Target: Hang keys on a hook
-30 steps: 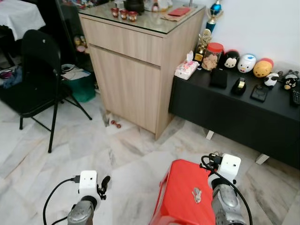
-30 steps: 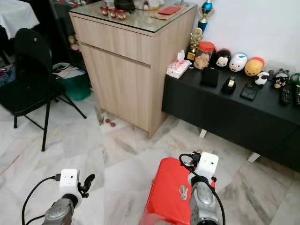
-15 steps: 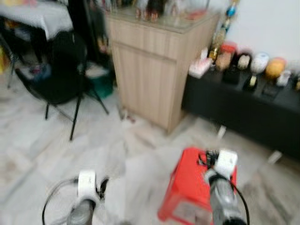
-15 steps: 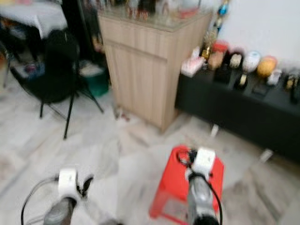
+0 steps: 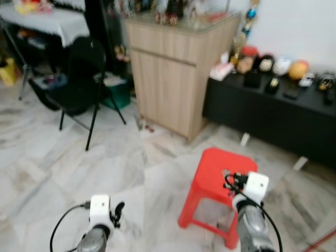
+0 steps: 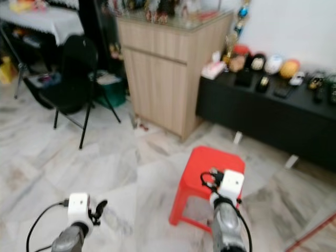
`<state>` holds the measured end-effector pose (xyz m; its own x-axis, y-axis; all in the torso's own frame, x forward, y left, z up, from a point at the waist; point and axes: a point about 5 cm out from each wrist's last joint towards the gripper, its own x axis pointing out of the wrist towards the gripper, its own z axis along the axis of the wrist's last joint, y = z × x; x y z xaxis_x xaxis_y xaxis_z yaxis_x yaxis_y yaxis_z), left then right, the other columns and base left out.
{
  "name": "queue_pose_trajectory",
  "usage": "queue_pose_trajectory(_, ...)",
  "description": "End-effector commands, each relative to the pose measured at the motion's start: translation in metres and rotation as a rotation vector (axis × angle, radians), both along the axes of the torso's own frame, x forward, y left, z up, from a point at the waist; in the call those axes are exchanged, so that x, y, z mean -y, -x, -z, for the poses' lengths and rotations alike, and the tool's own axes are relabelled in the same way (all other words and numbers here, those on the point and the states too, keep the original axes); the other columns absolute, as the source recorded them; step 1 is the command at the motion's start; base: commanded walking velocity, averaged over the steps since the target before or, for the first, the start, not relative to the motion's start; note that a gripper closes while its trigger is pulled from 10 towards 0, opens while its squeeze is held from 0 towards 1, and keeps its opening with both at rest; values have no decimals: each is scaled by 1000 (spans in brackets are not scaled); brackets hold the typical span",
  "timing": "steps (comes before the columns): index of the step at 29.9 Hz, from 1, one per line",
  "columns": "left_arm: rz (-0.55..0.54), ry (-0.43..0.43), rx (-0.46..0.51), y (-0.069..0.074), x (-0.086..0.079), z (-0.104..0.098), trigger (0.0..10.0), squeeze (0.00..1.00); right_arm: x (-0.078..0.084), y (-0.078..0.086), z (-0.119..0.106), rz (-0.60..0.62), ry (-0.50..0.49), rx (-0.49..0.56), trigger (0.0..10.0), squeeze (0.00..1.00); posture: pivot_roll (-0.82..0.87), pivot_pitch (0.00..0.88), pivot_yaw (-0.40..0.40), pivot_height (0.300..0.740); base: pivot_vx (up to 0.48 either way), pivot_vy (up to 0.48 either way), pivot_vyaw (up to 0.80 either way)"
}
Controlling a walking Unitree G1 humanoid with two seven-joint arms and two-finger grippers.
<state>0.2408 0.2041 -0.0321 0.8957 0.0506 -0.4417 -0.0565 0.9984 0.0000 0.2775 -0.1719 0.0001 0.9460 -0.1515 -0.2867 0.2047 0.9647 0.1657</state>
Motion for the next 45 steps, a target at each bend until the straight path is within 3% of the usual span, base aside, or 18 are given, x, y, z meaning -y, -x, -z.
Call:
queue_pose_trajectory(1, 14, -9, 16, -5, 0, -4, 10000, 0, 1, -4, -4, 1, 8, 16, 10000, 0, 150, 7, -40, 740, 0, 0, 0)
queue_pose_trajectory(12, 43, -34, 9, -4, 2, -3, 10000, 0, 4, -3, -3, 25, 6, 6, 10000, 0, 152, 6, -42, 740, 0, -203, 0)
queue_pose_trajectory(23, 43, -29, 8, -3, 2, -3, 10000, 0, 2, -4, -4, 18, 9, 5, 10000, 0, 151, 4, -42, 740, 0, -452, -727)
queue_pose_trajectory(45, 42, -28, 5, -4, 2, -3, 10000, 0, 5, -8, -9, 30, 24, 28, 10000, 0, 145, 0, -40, 740, 0, -453, 0)
